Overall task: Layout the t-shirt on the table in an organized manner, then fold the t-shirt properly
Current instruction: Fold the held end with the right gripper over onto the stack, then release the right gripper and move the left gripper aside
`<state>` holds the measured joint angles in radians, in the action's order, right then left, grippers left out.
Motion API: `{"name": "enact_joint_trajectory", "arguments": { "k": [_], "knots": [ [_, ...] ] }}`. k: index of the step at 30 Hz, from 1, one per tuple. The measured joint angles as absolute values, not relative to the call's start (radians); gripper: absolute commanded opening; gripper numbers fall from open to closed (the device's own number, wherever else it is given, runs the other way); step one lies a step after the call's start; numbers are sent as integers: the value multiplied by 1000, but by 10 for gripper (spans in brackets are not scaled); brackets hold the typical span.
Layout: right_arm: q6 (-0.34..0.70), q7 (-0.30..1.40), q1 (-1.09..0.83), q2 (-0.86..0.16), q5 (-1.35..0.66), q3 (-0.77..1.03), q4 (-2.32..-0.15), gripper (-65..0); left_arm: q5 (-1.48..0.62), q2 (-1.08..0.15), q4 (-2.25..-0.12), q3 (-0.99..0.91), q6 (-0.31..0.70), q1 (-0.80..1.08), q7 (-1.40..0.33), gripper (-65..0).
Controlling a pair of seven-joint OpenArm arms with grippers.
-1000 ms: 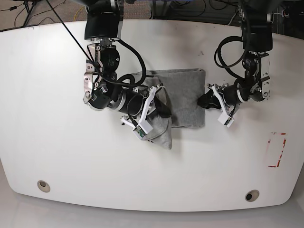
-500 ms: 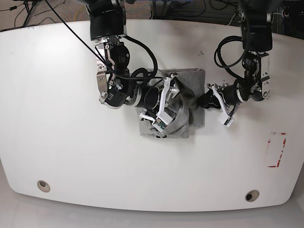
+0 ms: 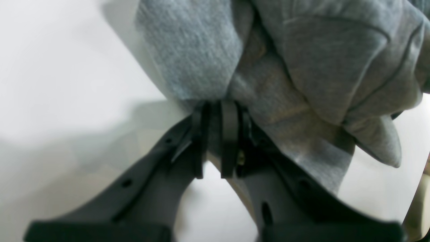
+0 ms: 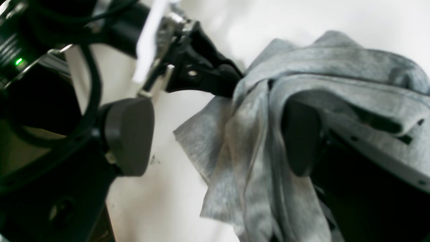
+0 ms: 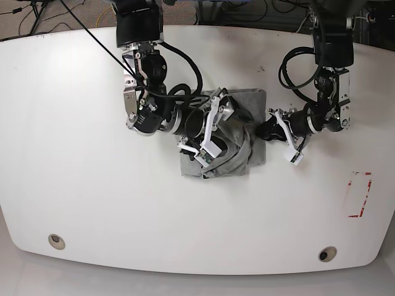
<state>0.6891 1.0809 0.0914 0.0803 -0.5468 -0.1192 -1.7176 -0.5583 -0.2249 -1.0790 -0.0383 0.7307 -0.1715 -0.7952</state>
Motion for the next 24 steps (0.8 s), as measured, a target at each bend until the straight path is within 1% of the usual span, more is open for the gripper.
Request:
{"name": "enact_joint_trajectory", "arguments": {
  "k": [5,11,15,24],
  "knots": [
    [689,1076,72,70,-539,-118,-1761,-103,-571,-220,-1079,-38,731,-180,-825,-589],
    [688,1077,60,22,-544,-120,-1759,-103,-628,-217,-1085,-38,718,-180,-849,-587],
    [688,1072,43,-15,-538,-117,-1754,-103,-630,-216,-1120,-31,707,-180,-888,-587],
    [689,986,32,-73,-539,-120,-1682,-103,-639,-212,-1188,-27,702,-165,-933,-587]
  ]
}}
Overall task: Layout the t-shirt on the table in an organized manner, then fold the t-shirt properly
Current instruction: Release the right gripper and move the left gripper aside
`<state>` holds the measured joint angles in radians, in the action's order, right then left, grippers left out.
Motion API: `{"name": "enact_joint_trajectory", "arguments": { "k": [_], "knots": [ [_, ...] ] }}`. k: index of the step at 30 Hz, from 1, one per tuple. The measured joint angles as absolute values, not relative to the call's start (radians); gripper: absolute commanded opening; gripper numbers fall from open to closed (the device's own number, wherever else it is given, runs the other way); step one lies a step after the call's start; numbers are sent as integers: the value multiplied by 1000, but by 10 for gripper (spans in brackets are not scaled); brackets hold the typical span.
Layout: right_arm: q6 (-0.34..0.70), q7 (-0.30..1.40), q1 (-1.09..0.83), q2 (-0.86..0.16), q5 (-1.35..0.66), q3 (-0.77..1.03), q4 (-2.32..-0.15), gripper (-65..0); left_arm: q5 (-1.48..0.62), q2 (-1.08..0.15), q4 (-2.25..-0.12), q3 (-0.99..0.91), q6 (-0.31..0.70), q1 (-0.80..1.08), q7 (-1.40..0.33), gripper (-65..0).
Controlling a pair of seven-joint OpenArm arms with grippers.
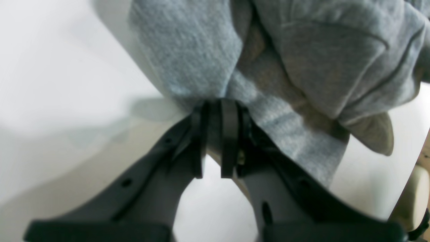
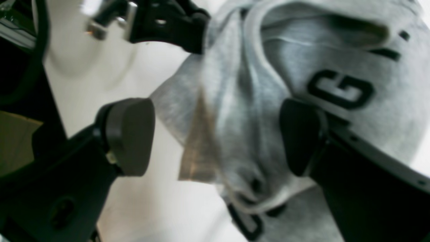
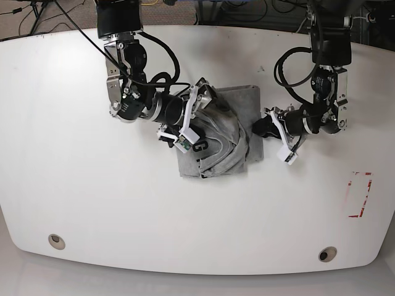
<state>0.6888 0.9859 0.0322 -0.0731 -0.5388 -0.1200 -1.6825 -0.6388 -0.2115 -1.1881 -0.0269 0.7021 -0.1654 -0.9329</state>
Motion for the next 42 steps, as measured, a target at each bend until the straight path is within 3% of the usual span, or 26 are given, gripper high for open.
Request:
{"name": "enact_joint_trajectory", "arguments": {
  "k": [21,31,42],
  "knots": [
    [684,961,61,-100,-534,-65,-1634,-103,-622,-209,-1263,-109,696,-157,-958,-587],
    [685,962,8,-44,-539,-77,-1620,-103,-622,-211,-1263,-205,696,-158,-958,-587],
    [682,969,-16,5,-538,-242,-1634,-105,-620,-259,-1264,-328,695,-162,-965,-587]
  ]
}}
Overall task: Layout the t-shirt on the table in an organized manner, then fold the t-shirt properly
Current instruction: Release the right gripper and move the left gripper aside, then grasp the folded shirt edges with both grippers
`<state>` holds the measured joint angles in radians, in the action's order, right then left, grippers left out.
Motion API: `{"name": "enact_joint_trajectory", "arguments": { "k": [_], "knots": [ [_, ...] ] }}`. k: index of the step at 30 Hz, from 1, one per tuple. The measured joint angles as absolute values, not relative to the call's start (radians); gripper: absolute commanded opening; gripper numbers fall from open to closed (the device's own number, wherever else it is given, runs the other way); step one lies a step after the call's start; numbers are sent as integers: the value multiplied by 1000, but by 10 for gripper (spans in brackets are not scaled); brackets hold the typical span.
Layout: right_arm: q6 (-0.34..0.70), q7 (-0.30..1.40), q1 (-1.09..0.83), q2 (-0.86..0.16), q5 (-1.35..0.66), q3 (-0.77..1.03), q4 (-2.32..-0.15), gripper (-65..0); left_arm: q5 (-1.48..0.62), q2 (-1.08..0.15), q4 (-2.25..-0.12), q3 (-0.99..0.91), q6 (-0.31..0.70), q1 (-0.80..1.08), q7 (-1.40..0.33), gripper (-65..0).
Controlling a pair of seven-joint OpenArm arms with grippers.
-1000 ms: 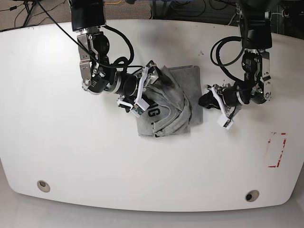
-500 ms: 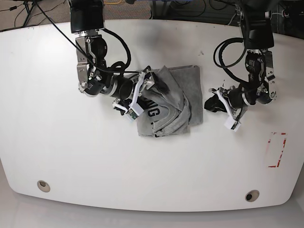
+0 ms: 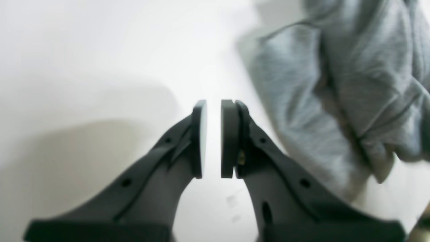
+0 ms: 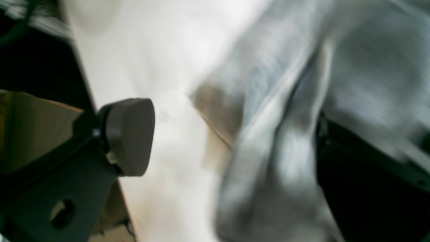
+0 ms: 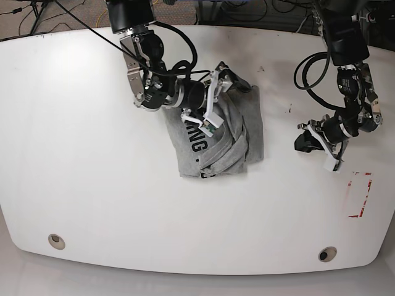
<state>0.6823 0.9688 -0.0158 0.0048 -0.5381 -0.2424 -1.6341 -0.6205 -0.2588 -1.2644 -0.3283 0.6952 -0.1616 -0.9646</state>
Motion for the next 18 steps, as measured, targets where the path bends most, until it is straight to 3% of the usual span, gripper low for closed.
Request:
{"name": "enact_joint_trajectory", "arguments": {
  "k": [10,18],
  "knots": [
    [685,969,32,90,-543,-295,-1651,-105,-621,-311,-1265,-408,696,-163,-970,-587],
    [689,963,80,91,-547,-280,-1678,-105,-622,-353,-1265,-414,696,-163,-969,-587]
  ]
}}
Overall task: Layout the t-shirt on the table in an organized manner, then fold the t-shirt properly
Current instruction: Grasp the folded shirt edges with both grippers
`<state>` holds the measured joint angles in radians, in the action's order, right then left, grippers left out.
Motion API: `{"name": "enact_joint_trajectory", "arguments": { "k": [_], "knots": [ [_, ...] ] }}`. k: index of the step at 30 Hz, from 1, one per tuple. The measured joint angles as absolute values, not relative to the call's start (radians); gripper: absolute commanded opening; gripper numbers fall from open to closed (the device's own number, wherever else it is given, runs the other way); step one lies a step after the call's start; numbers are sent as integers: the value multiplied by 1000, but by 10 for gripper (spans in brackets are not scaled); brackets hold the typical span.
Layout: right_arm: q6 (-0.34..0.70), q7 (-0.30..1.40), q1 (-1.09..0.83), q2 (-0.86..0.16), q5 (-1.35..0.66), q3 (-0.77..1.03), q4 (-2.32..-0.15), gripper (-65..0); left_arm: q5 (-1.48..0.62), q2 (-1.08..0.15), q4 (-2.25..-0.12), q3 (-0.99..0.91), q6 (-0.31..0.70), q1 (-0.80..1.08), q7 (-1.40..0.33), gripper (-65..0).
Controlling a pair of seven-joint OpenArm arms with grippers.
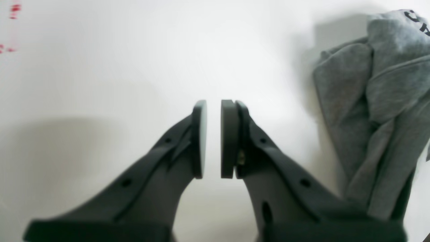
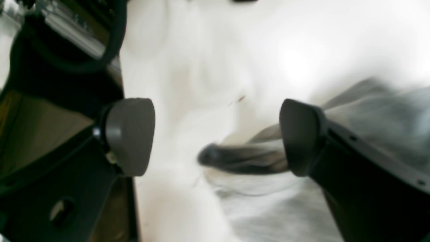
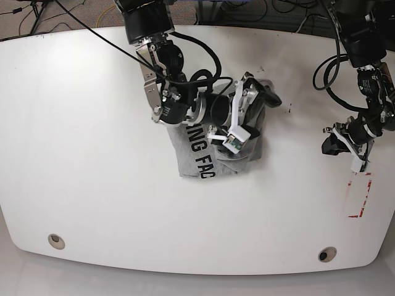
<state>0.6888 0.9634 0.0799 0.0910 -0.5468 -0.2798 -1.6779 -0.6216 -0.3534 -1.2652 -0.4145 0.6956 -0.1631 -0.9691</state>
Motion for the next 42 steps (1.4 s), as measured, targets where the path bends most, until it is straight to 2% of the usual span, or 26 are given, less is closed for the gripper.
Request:
{"name": "enact_joint_trajectory", "arguments": {
  "k": [10,21,37,42],
  "knots": [
    [681,971,120,-51,-527,-147,-1681,-105,-622,-364,-1265,-414,696,-160,-969,-587],
    [688,968,133,-72,-541,-152,-1596,-105,-622,-359,-1265,-411,696,-132,-974,-587],
    [686,937,257,143,-536,-226,-1343,-105,-626,-359,-1265,-412,696,-136,-969,-587],
    [688,879,316,154,-549,-272,-1307,-105,-622,-366,-1265,-413,696,-136,-969,-587]
  ]
}}
